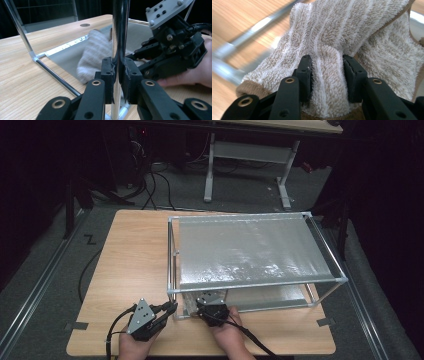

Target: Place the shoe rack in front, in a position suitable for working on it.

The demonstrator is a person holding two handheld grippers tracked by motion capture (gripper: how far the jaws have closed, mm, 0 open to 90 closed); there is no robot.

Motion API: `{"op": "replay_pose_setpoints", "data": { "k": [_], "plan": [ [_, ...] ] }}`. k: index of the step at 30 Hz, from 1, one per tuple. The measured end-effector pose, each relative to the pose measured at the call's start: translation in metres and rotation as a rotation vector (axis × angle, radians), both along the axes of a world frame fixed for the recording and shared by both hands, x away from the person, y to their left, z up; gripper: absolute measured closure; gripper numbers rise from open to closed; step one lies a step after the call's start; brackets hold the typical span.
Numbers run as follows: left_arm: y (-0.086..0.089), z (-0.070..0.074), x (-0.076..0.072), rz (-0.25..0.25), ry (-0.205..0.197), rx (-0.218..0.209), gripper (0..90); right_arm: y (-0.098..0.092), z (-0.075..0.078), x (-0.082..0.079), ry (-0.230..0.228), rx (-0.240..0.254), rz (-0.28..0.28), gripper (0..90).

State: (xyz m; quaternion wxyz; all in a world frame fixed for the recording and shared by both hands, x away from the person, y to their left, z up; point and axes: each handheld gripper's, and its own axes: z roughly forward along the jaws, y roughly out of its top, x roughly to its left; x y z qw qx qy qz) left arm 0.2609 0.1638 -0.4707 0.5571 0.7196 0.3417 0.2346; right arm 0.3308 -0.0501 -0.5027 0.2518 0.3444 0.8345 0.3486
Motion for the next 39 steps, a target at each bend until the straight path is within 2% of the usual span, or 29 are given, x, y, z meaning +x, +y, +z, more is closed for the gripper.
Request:
{"op": "replay_pose_setpoints", "data": {
  "k": [1, 5, 6, 7, 9, 15, 17, 22, 24, 25, 26, 27, 28, 31, 35, 36, 37, 39],
  "plan": [
    [0.003, 0.001, 0.002, -0.016, -0.027, 0.05, 80.4, 0.004, 0.0, -0.002, 0.015, 0.003, -0.001, 62.0],
    [0.003, 0.001, 0.002, -0.015, -0.026, 0.05, 80.5, 0.018, 0.002, -0.005, 0.017, 0.017, 0.06, 60.7],
    [0.003, 0.001, 0.002, -0.015, -0.026, 0.05, 80.5, 0.022, 0.002, -0.007, 0.038, 0.036, 0.055, 60.3],
    [0.003, 0.001, 0.002, -0.015, -0.026, 0.05, 80.5, 0.024, 0.002, -0.007, 0.039, 0.033, 0.065, 59.9],
    [0.003, 0.001, 0.002, -0.015, -0.026, 0.05, 80.5, 0.026, 0.002, -0.008, 0.036, 0.042, 0.075, 59.4],
    [0.002, 0.001, 0.001, 0.001, -0.036, 0.066, 80.4, 0.026, 0.0, -0.007, 0.02, 0.03, 0.082, 59.6],
    [0.001, 0.002, 0.0, 0.005, -0.036, 0.068, 80.3, 0.024, 0.0, -0.007, 0.021, 0.022, 0.063, 59.7],
    [0.002, 0.001, 0.001, -0.003, -0.033, 0.063, 80.4, 0.011, 0.0, -0.002, 0.0, 0.009, 0.04, 59.8],
    [0.002, 0.001, 0.001, -0.003, -0.033, 0.062, 80.4, 0.004, 0.0, -0.001, 0.024, 0.007, 0.014, 59.8],
    [0.002, 0.001, 0.001, -0.003, -0.033, 0.061, 80.4, 0.002, 0.0, -0.001, 0.023, 0.01, -0.001, 59.8],
    [0.002, 0.001, 0.001, -0.003, -0.033, 0.06, 80.4, -0.002, 0.0, 0.001, 0.008, 0.002, 0.008, 59.8],
    [-0.002, 0.0, -0.002, 0.001, -0.007, -0.009, 80.4, -0.007, 0.0, 0.002, 0.012, 0.003, -0.002, 59.9],
    [0.002, 0.001, 0.001, -0.004, -0.033, 0.061, 80.4, -0.01, 0.0, 0.003, 0.012, 0.002, -0.011, 59.9],
    [0.003, 0.001, 0.001, -0.004, -0.033, 0.061, 80.5, -0.023, 0.0, 0.006, 0.018, 0.016, -0.047, 60.0],
    [0.003, 0.001, 0.001, -0.003, -0.033, 0.061, 80.4, -0.042, 0.0, 0.011, 0.014, 0.011, -0.09, 60.0],
    [0.003, 0.001, 0.0, 0.004, -0.02, 0.059, 80.5, -0.047, 0.0, 0.012, 0.013, 0.009, -0.105, 60.0],
    [0.003, 0.001, 0.001, -0.004, -0.032, 0.06, 80.5, -0.051, -0.001, 0.013, 0.012, 0.01, -0.114, 60.0],
    [0.003, 0.001, 0.001, -0.004, -0.033, 0.06, 80.5, -0.06, -0.001, 0.015, 0.007, 0.006, -0.131, 60.0]
  ]
}}
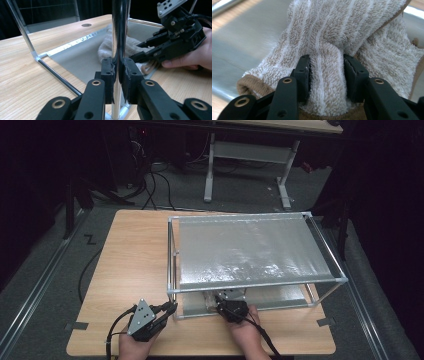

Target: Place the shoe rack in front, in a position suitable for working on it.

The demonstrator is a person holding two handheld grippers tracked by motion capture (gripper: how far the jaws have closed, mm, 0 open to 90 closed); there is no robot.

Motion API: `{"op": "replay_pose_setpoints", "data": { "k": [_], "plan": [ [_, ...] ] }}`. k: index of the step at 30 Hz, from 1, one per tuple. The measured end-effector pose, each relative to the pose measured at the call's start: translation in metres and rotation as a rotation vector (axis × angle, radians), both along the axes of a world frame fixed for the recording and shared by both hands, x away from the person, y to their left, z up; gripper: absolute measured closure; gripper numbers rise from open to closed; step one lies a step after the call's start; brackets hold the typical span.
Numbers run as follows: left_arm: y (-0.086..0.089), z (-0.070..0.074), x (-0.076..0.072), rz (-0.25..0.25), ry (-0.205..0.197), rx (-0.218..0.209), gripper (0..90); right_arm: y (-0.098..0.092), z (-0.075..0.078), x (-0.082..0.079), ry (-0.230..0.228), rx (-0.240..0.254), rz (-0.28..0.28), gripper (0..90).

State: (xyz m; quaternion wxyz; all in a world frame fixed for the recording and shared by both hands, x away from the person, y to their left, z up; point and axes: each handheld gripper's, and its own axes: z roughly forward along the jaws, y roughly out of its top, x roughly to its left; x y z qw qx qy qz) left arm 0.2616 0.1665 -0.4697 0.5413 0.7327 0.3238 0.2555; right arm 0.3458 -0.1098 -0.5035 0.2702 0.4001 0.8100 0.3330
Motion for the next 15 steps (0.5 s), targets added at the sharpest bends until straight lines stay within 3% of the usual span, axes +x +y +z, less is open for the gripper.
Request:
{"op": "replay_pose_setpoints", "data": {
  "k": [15],
  "plan": [
    [-0.001, 0.0, -0.001, 0.006, -0.001, -0.003, 80.5, -0.073, 0.002, 0.015, -0.016, -0.036, -0.147, 60.0]
  ]
}}
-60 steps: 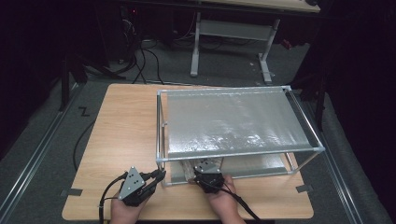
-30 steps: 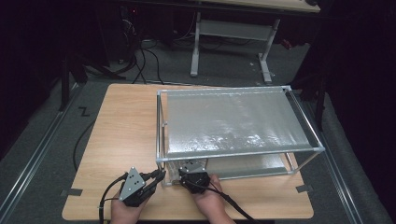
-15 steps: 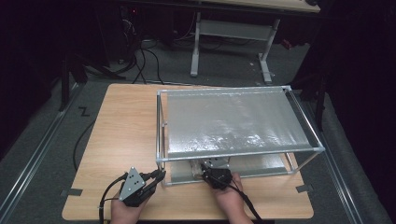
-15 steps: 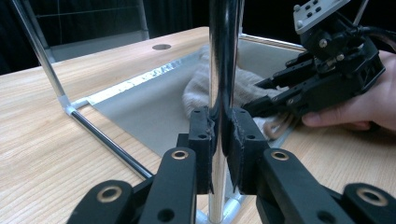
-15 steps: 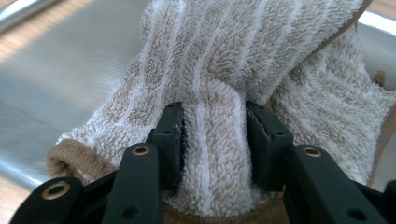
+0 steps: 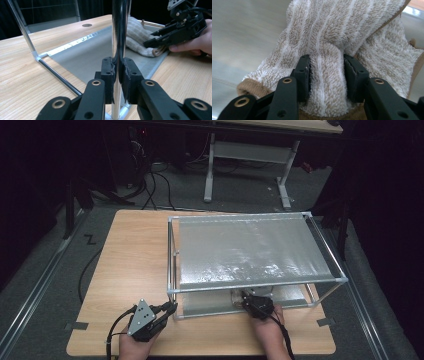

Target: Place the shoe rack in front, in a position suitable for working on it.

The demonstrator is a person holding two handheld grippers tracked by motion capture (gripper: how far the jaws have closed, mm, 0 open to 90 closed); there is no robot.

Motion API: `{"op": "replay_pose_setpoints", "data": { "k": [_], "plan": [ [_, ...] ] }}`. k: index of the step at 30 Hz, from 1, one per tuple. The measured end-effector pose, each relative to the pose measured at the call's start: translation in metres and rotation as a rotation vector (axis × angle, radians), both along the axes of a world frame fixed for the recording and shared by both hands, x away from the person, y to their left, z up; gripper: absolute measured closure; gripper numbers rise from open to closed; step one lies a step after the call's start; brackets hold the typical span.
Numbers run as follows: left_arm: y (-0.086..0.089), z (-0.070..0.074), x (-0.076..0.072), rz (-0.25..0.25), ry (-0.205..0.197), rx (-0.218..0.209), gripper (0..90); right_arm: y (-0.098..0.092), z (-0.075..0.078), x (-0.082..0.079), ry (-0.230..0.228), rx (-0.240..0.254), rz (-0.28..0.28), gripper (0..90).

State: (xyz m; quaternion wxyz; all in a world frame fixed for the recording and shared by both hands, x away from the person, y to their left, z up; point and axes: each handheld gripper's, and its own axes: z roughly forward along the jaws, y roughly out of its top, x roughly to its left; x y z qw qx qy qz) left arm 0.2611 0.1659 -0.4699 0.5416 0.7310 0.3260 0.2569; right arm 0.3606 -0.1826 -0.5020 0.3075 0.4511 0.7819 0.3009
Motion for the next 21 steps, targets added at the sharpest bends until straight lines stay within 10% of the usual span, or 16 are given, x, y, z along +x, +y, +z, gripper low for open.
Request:
{"op": "replay_pose_setpoints", "data": {
  "k": [17, 19, 20, 21],
  "plan": [
    [0.0, 0.0, 0.0, 0.001, -0.001, 0.001, 80.5, -0.106, 0.003, 0.005, -0.012, 0.013, -0.245, 59.5],
    [-0.006, -0.002, -0.001, 0.012, 0.014, -0.087, 80.5, -0.116, 0.003, 0.004, -0.015, 0.012, -0.271, 59.4],
    [0.0, 0.0, 0.0, 0.001, 0.0, 0.0, 80.5, -0.121, 0.003, 0.004, -0.019, 0.009, -0.288, 59.4],
    [0.0, 0.0, 0.0, 0.001, -0.001, 0.0, 80.5, -0.126, 0.003, 0.004, -0.024, 0.006, -0.301, 59.4]
  ]
}}
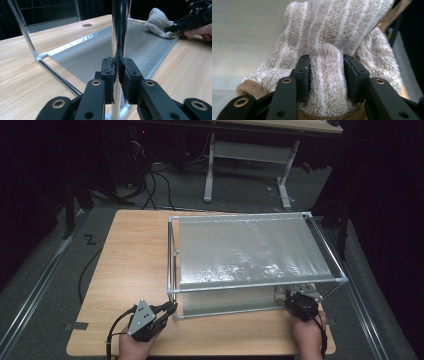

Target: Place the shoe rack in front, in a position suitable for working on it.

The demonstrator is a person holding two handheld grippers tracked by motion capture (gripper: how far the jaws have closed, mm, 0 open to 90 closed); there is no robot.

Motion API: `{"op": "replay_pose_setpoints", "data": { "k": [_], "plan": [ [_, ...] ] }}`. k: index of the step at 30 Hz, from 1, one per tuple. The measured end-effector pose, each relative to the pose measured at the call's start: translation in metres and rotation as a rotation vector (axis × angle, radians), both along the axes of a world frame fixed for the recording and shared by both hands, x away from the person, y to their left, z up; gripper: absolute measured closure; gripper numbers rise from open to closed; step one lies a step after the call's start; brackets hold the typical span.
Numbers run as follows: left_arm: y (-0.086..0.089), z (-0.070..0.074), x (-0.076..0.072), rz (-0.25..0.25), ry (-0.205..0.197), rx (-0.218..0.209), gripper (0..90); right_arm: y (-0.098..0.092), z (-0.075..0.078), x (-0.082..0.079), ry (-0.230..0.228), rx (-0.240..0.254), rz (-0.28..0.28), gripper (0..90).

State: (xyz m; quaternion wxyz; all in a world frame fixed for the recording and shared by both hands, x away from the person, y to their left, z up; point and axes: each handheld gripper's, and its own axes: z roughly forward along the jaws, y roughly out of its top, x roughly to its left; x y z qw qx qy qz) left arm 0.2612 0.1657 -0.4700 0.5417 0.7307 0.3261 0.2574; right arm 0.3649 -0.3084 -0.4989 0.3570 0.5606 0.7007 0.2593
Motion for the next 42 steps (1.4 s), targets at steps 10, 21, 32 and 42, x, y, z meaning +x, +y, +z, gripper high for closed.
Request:
{"op": "replay_pose_setpoints", "data": {
  "k": [10, 21, 32, 42],
  "plan": [
    [-0.001, 0.0, 0.0, -0.005, -0.001, 0.0, 80.5, -0.012, 0.0, 0.002, -0.011, -0.018, -0.057, 59.0],
    [-0.001, 0.0, 0.0, -0.006, 0.001, -0.002, 80.5, -0.012, -0.002, 0.002, 0.001, 0.024, -0.041, 60.5],
    [0.0, 0.0, 0.001, -0.012, 0.008, -0.006, 80.5, 0.006, -0.003, -0.001, 0.0, 0.016, 0.024, 61.1],
    [0.001, 0.001, 0.002, -0.016, 0.01, -0.005, 80.6, 0.049, -0.004, -0.011, 0.011, 0.025, 0.136, 61.1]
  ]
}}
